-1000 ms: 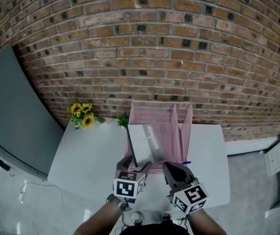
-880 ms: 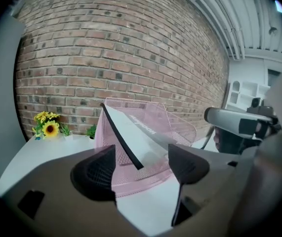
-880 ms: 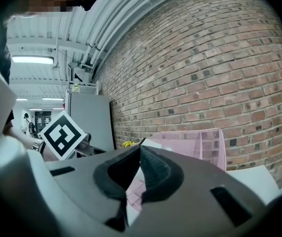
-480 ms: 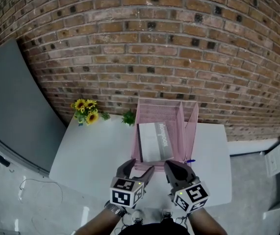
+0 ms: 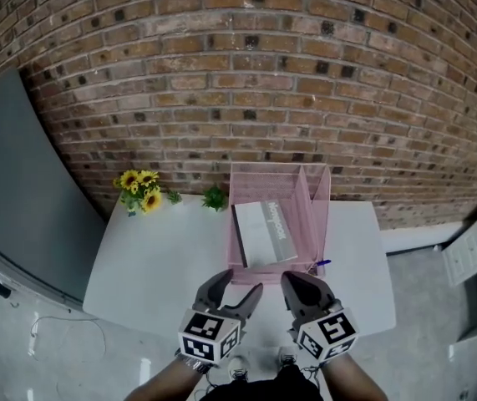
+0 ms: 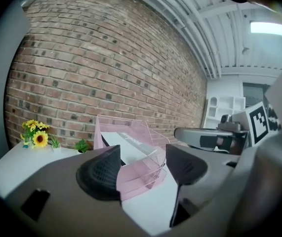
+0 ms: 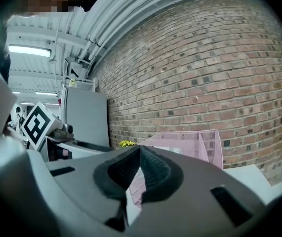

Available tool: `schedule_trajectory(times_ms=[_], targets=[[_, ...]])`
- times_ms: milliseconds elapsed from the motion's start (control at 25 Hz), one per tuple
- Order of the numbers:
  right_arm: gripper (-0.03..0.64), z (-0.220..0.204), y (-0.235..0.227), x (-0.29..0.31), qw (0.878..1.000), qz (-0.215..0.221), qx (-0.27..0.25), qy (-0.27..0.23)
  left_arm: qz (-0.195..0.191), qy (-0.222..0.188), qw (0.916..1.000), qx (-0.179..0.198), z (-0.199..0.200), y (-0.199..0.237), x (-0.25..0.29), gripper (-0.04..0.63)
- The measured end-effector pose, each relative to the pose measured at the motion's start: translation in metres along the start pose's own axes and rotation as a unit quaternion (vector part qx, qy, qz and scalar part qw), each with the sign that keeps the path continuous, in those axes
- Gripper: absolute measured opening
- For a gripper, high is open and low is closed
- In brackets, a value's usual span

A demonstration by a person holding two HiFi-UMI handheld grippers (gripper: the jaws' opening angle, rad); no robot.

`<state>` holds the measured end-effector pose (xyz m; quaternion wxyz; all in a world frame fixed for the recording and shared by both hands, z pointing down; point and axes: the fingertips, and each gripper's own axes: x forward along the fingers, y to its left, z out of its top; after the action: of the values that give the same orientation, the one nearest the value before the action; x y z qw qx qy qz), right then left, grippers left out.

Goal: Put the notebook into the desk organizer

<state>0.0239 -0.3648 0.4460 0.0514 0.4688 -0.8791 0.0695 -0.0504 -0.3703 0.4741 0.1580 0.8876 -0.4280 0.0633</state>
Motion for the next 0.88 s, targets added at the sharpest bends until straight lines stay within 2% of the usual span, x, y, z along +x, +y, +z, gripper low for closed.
schedule_trajectory(times_ms=[200,400,600,880], targets=[[0.003,-0.004,0.011,-0.015,1.000,-0.022,0.000,0.001,-0.012,-0.007,0.9997,0.018,-0.001,-0.006,-0.018,0.200],[0.003,-0.005,0.018,-0.035,0.999,-0.036,-0.003,0.002,-0.012,-0.019,0.9994,0.026,-0.004,-0.016,-0.034,0.015],[0.003,-0.005,0.022,-0.059,0.999,-0.035,-0.005,-0.003,-0.027,-0.029,0.9988,0.028,-0.010,-0.040,-0.046,0.005],[0.003,-0.006,0.020,-0.119,1.000,-0.021,-0.010,-0.012,-0.034,-0.041,0.9981,0.031,-0.025,-0.103,-0.065,0.005]])
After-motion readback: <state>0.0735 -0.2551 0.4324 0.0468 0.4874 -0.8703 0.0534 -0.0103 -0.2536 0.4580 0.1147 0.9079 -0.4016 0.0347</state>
